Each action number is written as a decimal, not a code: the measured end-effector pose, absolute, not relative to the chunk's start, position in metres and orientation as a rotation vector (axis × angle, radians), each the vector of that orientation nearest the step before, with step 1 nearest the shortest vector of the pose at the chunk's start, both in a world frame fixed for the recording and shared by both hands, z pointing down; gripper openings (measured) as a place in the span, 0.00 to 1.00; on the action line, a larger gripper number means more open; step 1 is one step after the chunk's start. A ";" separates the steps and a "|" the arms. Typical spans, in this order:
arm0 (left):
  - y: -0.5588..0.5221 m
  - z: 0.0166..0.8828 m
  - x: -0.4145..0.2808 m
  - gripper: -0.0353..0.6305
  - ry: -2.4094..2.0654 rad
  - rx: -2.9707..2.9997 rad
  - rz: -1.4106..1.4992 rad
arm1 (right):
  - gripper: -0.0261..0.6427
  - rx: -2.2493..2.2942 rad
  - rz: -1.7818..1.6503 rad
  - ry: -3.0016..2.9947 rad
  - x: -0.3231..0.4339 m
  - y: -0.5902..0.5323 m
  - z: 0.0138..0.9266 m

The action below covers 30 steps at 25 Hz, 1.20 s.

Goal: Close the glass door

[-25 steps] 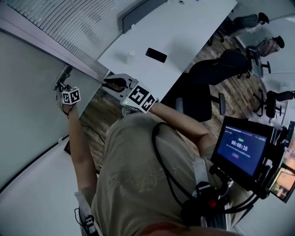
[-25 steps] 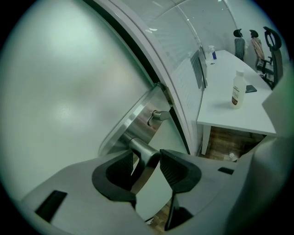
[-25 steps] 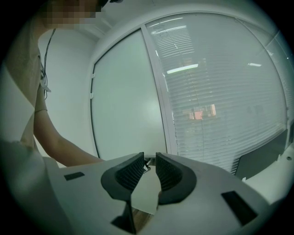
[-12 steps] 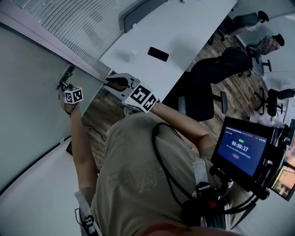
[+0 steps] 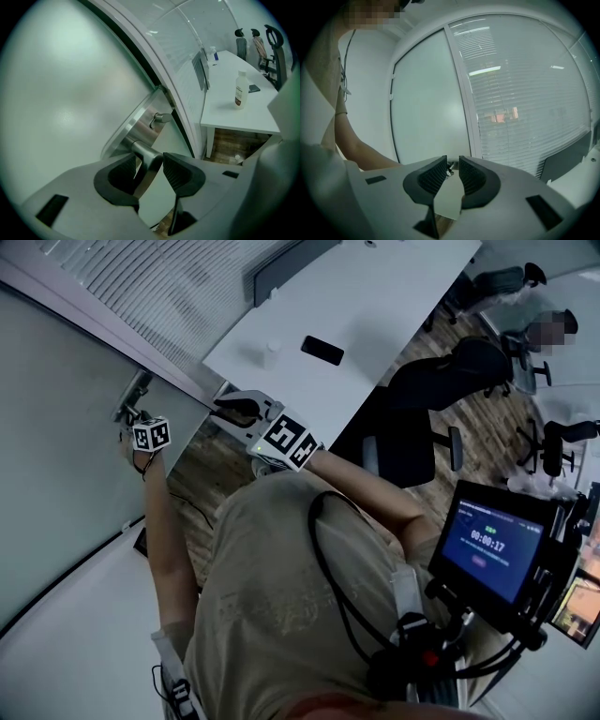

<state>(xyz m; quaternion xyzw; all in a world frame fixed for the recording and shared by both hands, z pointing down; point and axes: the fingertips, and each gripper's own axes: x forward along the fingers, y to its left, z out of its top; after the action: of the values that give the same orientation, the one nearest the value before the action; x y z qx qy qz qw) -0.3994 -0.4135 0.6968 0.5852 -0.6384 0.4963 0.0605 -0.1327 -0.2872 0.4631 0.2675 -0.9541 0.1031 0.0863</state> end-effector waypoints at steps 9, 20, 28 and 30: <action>-0.413 0.696 -0.401 0.32 -1.926 1.762 1.478 | 0.15 0.796 0.303 -2.844 -0.129 -0.288 0.461; -0.409 0.697 -0.401 0.32 -1.918 1.758 1.442 | 0.15 0.772 0.283 -2.850 -0.127 -0.286 0.456; -0.408 0.695 -0.397 0.32 -1.901 1.779 1.401 | 0.15 0.776 0.271 -2.851 -0.131 -0.294 0.454; -0.407 0.695 -0.397 0.32 -1.901 1.784 1.396 | 0.15 0.780 0.266 -2.852 -0.134 -0.295 0.454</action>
<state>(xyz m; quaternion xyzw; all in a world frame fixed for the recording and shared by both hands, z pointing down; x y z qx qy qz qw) -0.3967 -0.4072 0.6951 0.6007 -0.6401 0.4701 0.0922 -0.1344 -0.2950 0.4544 0.2616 -0.9571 0.0891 0.0866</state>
